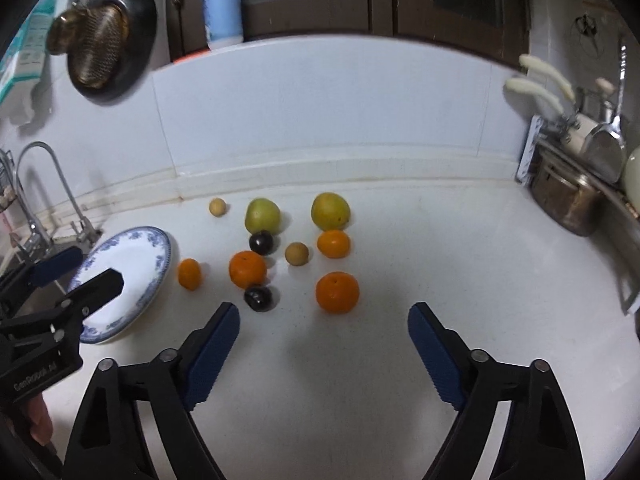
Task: Organize fruits
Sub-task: 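Grasp a small orange with the left tool while the right tool grasps a large orange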
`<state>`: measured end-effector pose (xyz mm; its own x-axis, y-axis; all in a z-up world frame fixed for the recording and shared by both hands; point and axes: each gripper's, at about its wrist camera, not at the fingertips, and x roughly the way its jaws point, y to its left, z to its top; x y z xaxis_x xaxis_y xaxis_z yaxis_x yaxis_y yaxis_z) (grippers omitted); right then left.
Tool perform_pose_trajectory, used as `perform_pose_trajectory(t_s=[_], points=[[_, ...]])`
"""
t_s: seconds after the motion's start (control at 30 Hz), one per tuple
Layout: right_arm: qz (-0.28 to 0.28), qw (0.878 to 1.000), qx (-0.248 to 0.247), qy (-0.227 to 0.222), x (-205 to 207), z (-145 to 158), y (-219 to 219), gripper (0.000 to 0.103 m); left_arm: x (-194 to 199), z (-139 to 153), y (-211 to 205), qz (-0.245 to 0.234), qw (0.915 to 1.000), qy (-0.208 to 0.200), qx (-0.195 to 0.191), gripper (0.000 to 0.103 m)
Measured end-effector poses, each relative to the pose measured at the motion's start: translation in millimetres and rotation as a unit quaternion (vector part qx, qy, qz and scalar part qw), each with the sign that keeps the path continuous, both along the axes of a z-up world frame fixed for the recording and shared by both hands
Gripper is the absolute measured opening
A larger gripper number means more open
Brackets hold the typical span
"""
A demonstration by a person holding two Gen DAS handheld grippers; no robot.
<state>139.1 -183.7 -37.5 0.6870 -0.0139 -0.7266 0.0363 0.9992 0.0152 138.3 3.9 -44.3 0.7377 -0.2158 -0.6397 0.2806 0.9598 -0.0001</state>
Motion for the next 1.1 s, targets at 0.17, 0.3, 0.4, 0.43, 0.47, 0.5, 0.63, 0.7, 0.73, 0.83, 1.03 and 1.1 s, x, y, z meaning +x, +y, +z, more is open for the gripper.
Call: perform_pose_trajectory(t_s=[0.17,0.3,0.4,0.43,0.47,0.5,0.63,0.7,0.73,0.83,1.03,1.1], points=[[-0.009,0.999,0.018,0.043,31.4,-17.5,-6.4,0.073,32.0,-16.3,-6.6,-0.016,0.9991,0.038,0.001,0.05],[-0.017,0.997,0.024,0.065,46.4,-30.6,-12.1,0.067,51.1,-31.0,-10.9,-0.019,0.9976,0.067,0.005,0.043],[-0.02,0.996,0.026,0.079,55.0,-40.4,-14.7,0.064,61.0,-40.3,-13.3,-0.024,0.996,0.085,0.008,0.037],[-0.021,0.996,0.027,0.084,57.3,-43.8,-15.2,0.063,63.9,-43.8,-14.4,-0.023,0.9955,0.091,0.012,0.036],[-0.021,0.995,0.029,0.088,59.3,-46.6,-15.9,0.062,66.0,-46.5,-14.8,-0.023,0.9951,0.095,0.013,0.035],[-0.022,0.995,0.031,0.091,60.9,-48.8,-16.2,0.06,68.0,-49.8,-15.5,-0.023,0.9947,0.099,0.014,0.035],[-0.023,0.994,0.04,0.101,65.7,-56.9,-18.5,0.057,72.3,-54.7,-18.4,-0.017,0.9946,0.097,0.034,0.034],[-0.023,0.993,0.045,0.104,66.7,-58.9,-19.6,0.054,76.4,-55.8,-20.1,-0.015,0.9945,0.096,0.04,0.034],[-0.023,0.993,0.047,0.106,67.5,-60.0,-20.4,0.053,77.8,-56.4,-20.7,-0.011,0.9943,0.096,0.046,0.034],[-0.023,0.992,0.052,0.111,70.8,-63.4,-21.9,0.049,81.6,-58.5,-21.4,-0.006,0.9936,0.094,0.062,0.034],[-0.024,0.991,0.053,0.117,76.6,-69.5,-21.8,0.042,86.1,-62.5,-20.6,0.003,0.9919,0.094,0.085,0.034],[-0.024,0.992,0.054,0.115,75.5,-69.7,-23.9,0.042,86.4,-65.8,-21.6,0.006,0.9909,0.091,0.099,0.034]])
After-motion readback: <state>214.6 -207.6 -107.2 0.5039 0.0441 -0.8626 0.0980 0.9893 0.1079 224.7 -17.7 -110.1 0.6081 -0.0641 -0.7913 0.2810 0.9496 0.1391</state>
